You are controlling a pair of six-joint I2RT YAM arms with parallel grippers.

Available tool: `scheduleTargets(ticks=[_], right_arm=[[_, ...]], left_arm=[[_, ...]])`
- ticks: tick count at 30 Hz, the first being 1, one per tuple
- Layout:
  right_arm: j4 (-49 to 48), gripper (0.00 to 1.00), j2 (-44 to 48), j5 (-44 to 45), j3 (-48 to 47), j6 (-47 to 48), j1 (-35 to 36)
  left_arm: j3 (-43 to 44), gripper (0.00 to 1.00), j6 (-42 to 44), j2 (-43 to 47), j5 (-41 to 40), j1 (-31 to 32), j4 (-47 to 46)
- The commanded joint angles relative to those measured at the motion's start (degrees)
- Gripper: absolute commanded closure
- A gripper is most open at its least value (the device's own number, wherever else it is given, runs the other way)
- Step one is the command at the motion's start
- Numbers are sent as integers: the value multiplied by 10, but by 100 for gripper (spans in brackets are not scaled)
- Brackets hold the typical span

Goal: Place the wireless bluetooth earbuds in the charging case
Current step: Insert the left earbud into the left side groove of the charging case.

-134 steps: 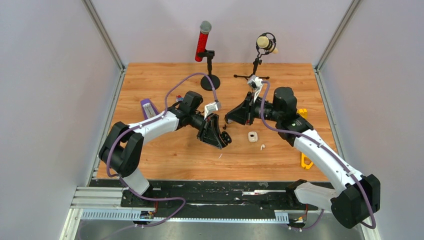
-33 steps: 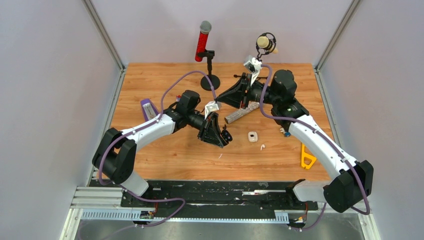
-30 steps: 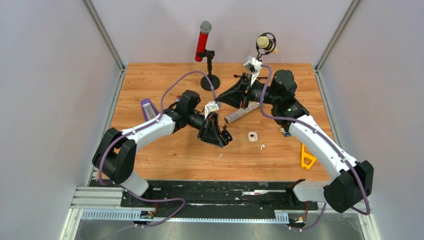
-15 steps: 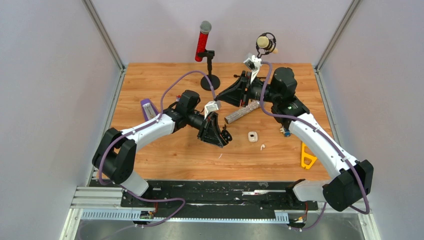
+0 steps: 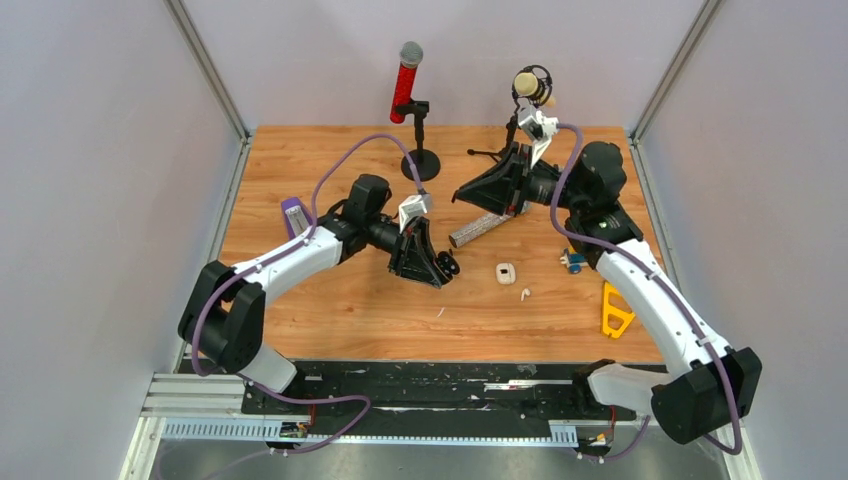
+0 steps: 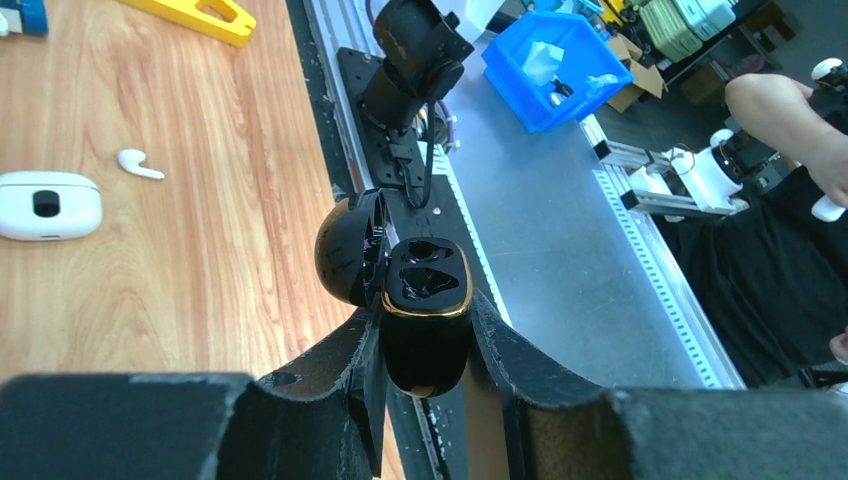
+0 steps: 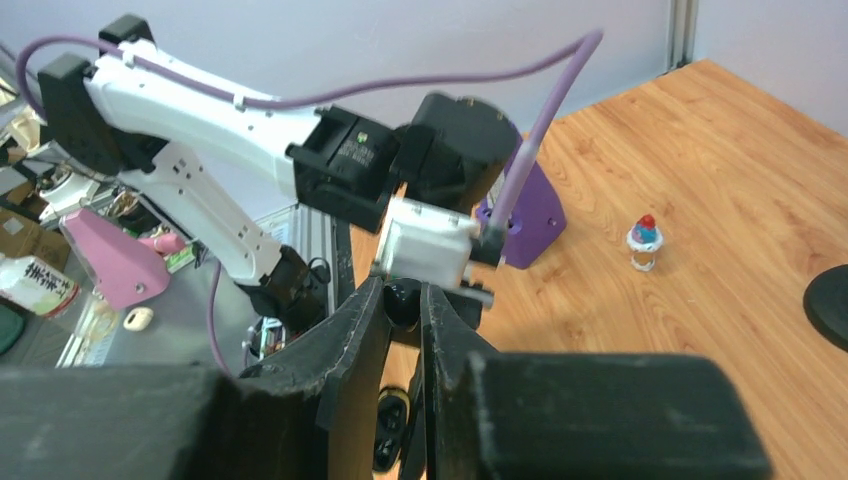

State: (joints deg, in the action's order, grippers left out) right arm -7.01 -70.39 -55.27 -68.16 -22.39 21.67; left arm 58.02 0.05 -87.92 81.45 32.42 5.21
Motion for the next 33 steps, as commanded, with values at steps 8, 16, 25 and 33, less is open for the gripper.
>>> scheduleTargets(ticks=[8,16,25,33], right_arm=[[-253,100,42,-29,183,-132,3],[-377,100,36,-26,242,-187,18],[-428,100,11,-7,265,-182,45],[-439,100,-16,0,249,-167,61]], left_arm=[[25,100,-50,36,27,-19,-49],[19,100,-78,41,24,-32,-90],[14,100,-129,40,25,-41,-149],[10,100,-153,41,21,-44,-173]])
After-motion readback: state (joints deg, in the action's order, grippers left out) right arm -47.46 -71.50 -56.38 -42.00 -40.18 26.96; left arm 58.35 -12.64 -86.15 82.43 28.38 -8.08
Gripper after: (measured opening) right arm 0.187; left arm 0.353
